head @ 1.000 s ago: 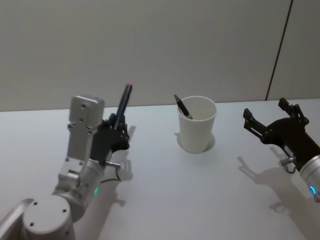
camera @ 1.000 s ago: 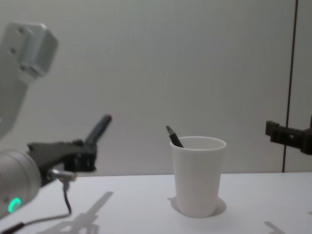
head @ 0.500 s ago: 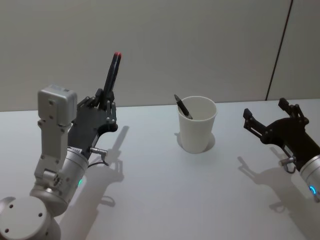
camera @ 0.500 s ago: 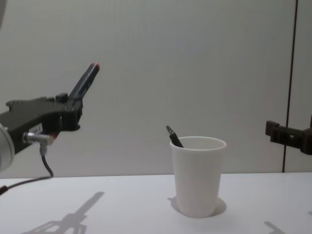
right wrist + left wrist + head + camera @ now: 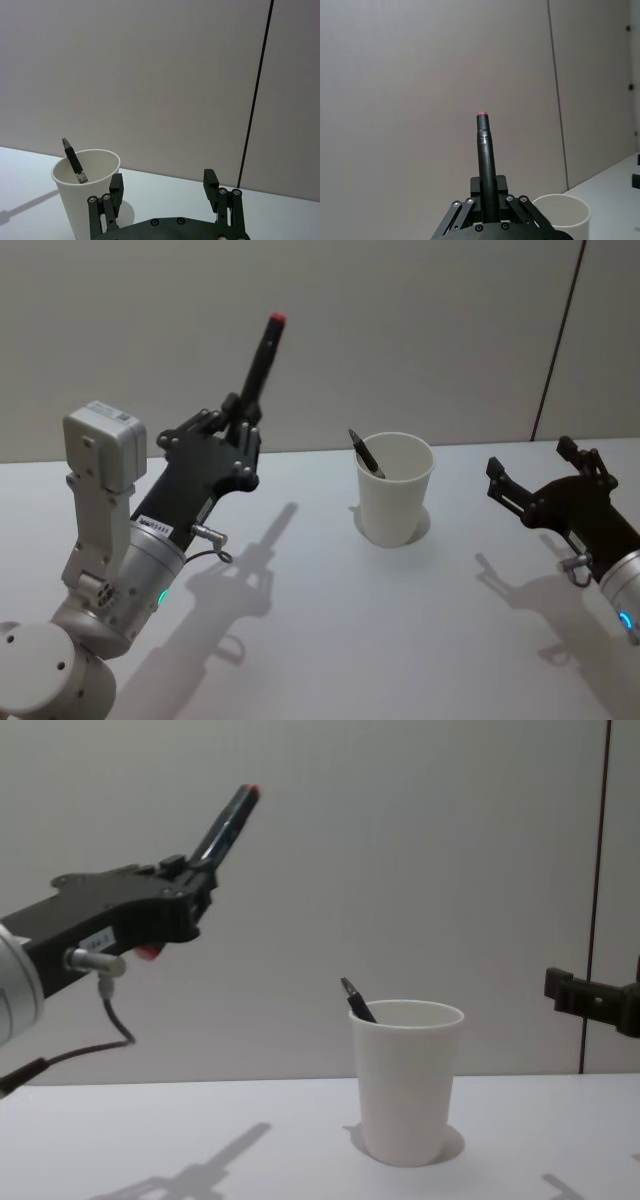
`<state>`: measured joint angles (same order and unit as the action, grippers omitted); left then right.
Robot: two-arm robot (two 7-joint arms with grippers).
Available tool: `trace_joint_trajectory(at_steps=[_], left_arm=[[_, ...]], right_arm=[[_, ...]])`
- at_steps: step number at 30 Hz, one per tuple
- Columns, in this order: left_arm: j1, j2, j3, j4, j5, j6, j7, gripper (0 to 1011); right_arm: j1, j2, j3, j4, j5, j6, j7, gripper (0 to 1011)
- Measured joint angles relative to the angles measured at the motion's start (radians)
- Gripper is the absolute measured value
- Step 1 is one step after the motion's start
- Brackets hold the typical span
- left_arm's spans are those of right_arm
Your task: Place the pen into the pen holder.
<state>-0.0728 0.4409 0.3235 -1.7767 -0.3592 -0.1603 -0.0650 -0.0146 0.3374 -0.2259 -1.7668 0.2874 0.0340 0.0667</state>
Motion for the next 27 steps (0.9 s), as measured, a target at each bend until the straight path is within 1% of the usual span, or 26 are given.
trace_joint_trajectory(at_steps=[5,7,9,11,13,17,21,23,24,27], left_arm=[[-0.011,-0.006,0.0,0.012,-0.017,-0.015,-0.061,174],[-0.022,-0.012,0.001,0.023,-0.032,-0.024,-0.112,174],[-0.024,-0.013,0.001,0.026,-0.035,-0.026,-0.123,174],[-0.036,-0.021,0.003,0.04,-0.051,-0.031,-0.176,174],[-0.042,-0.024,0.004,0.047,-0.058,-0.033,-0.2,176],[-0.062,-0.036,0.009,0.071,-0.08,-0.035,-0.278,174],[-0.075,-0.045,0.013,0.089,-0.093,-0.035,-0.331,174],[-0.09,-0.055,0.017,0.108,-0.106,-0.034,-0.382,174],[-0.09,-0.055,0.017,0.108,-0.106,-0.034,-0.382,174],[-0.109,-0.067,0.023,0.134,-0.119,-0.028,-0.448,176]], right_arm=[[0.0,0.0,0.0,0.0,0.0,0.0,0.0,1001],[0.0,0.0,0.0,0.0,0.0,0.0,0.0,1001],[0.0,0.0,0.0,0.0,0.0,0.0,0.0,1001],[0.0,0.0,0.0,0.0,0.0,0.0,0.0,1001],[0.0,0.0,0.0,0.0,0.0,0.0,0.0,1001],[0.0,0.0,0.0,0.0,0.0,0.0,0.0,1001],[0.0,0.0,0.0,0.0,0.0,0.0,0.0,1001],[0.0,0.0,0.0,0.0,0.0,0.0,0.0,1001],[0.0,0.0,0.0,0.0,0.0,0.0,0.0,1001],[0.0,0.0,0.0,0.0,0.0,0.0,0.0,1001]])
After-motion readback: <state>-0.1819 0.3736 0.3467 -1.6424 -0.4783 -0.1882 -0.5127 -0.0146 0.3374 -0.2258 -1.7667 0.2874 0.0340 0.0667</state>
